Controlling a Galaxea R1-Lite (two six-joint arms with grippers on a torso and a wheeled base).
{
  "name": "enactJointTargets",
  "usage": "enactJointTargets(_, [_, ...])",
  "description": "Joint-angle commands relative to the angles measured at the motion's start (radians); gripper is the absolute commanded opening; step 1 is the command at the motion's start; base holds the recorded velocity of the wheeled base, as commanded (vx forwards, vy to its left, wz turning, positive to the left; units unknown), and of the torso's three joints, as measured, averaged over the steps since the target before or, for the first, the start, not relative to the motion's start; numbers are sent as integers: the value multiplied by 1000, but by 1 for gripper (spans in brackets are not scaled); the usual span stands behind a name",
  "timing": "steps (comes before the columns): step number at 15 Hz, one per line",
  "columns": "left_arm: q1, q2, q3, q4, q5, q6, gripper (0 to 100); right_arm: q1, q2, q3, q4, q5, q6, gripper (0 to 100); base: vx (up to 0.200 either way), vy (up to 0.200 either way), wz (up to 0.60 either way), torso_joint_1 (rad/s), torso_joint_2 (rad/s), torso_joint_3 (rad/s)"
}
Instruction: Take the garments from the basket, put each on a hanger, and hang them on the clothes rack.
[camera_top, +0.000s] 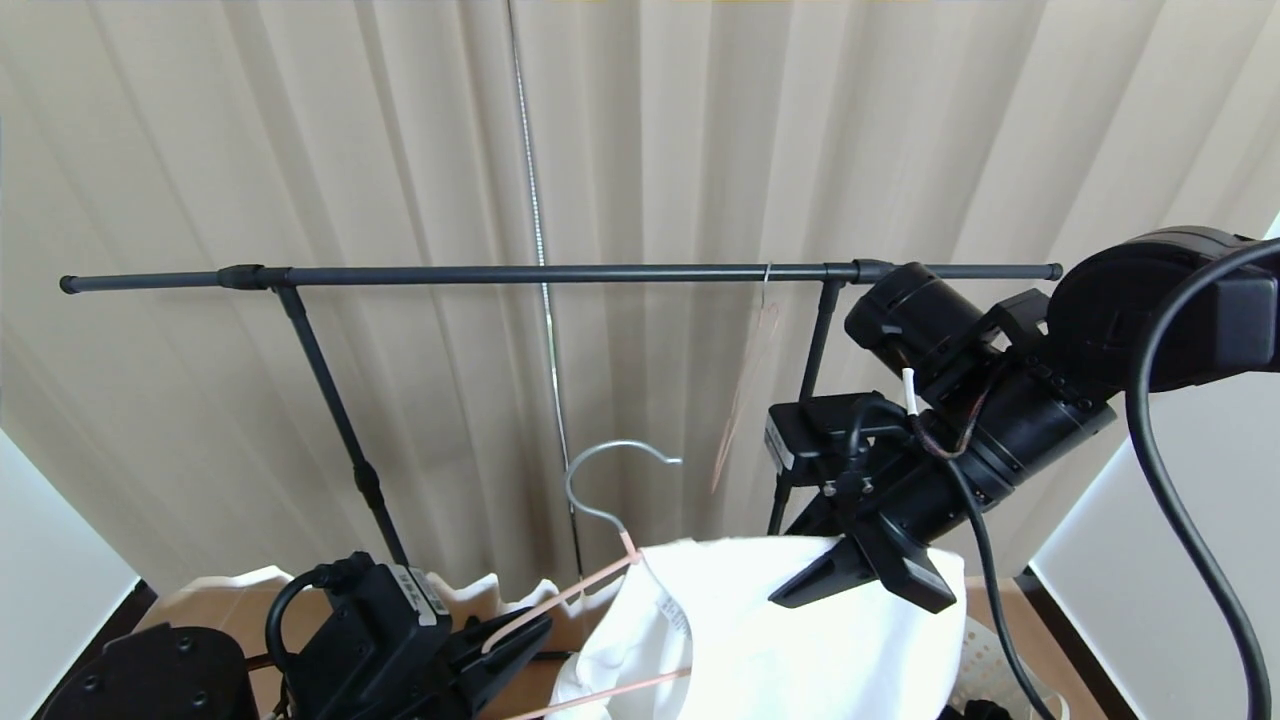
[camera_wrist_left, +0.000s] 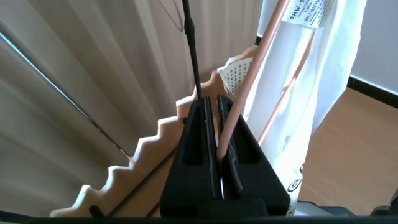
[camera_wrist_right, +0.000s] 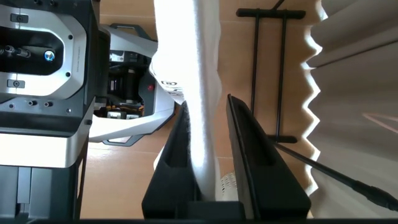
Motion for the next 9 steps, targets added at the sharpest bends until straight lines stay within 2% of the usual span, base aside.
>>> enactJointTargets(1, [1, 1, 0, 2, 1, 0, 0, 0, -19, 8, -2, 18, 0, 0, 0, 0, 0, 0, 0, 0])
enactJointTargets(9, [1, 1, 0, -6, 1, -1, 0, 0, -22, 28, -3, 32, 2, 0, 0, 0, 0, 0, 0, 0])
